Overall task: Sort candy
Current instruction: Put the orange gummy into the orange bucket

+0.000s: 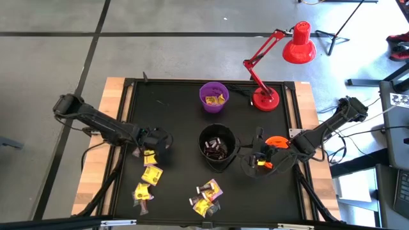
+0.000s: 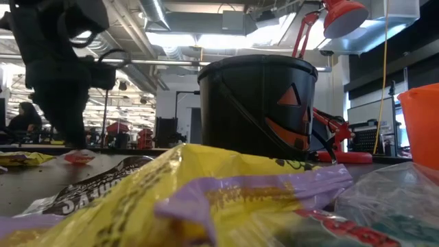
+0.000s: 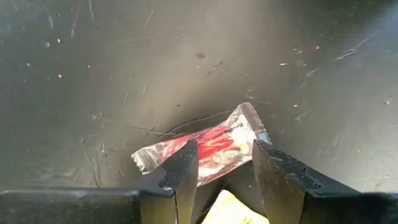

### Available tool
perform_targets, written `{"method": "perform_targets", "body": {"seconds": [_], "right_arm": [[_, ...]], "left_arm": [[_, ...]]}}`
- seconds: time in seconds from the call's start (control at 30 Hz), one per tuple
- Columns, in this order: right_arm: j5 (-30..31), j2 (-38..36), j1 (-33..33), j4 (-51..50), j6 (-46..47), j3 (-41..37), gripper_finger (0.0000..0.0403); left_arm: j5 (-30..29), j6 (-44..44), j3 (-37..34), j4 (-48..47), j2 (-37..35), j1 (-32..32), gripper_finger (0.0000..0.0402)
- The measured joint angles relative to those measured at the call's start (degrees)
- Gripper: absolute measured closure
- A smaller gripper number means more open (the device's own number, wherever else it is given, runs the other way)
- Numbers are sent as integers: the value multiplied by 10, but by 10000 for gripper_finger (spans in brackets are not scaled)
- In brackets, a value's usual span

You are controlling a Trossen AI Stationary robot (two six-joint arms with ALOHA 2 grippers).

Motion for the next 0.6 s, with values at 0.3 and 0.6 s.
{"method": "perform_targets", "body": {"seconds": [0.3, 0.6], "right_arm": [[0, 0, 0, 0, -2, 0, 260], [1, 0, 0, 0, -3, 0, 260]], "left_arm": [[10, 15, -13, 13, 0, 10, 302], [21, 42, -4, 64, 0, 12, 399]]}}
